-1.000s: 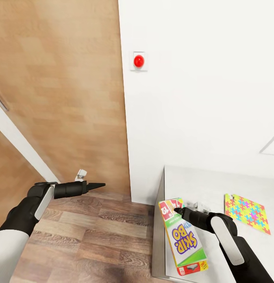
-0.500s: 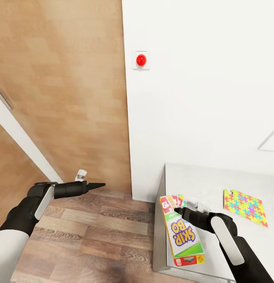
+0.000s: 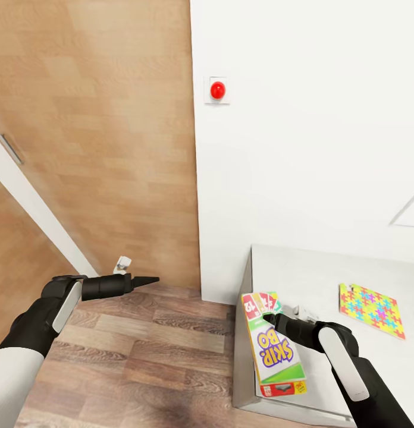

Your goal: Put all the toys in the child's room - the three board games (two on the bed and one on the table), the two jigsaw puzzles on the table, and the tennis ball on the table - inside the toy box on the table in the child's room.

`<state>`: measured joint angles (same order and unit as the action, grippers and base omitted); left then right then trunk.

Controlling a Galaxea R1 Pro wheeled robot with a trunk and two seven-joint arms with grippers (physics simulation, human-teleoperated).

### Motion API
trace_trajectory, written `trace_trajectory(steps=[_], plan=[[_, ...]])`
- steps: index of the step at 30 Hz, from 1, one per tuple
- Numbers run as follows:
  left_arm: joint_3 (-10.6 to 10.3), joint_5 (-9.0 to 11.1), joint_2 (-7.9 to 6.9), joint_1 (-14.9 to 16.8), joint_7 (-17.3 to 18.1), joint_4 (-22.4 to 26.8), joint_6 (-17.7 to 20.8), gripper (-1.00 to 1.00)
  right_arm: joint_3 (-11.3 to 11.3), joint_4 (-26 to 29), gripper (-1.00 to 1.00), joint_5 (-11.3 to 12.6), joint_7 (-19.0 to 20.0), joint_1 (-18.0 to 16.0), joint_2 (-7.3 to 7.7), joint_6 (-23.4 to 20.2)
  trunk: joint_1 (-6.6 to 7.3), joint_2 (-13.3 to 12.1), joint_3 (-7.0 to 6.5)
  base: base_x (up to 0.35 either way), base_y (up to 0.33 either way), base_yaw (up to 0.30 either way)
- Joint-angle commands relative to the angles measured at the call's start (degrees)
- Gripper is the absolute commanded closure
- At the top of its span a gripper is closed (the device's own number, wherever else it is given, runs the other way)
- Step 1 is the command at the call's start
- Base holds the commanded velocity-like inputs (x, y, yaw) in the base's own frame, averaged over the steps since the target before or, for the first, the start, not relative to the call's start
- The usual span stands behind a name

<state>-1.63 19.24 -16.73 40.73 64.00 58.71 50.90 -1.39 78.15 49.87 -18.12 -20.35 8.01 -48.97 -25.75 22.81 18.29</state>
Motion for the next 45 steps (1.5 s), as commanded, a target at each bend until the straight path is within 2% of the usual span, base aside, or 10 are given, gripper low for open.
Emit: trace_trajectory(steps=[1,16,45], plan=[[-0.1,0.3,-0.06,0.0,0.0,0.0,0.3,-1.0,-0.1,0.1,-1.0,0.6,-0.6,0.0,0.06,-0.1,-0.03,0.1,0.1,-0.001,0.044,0.0],[-0.1,0.3,-0.06,0.0,0.0,0.0,0.3,-1.0,-0.1,0.0,-1.0,0.6,-0.6,0.0,0.07,0.0,-0.03,0.1,0.1,0.067,0.007,0.0],[-0.2,0.3,-0.06,0.0,0.0,0.0,0.3,-1.0,-0.1,0.0,-1.0,0.6,-0.6,-0.1,0.07,0.0,-0.03,0.1,0.1,-0.013,0.023,0.0]])
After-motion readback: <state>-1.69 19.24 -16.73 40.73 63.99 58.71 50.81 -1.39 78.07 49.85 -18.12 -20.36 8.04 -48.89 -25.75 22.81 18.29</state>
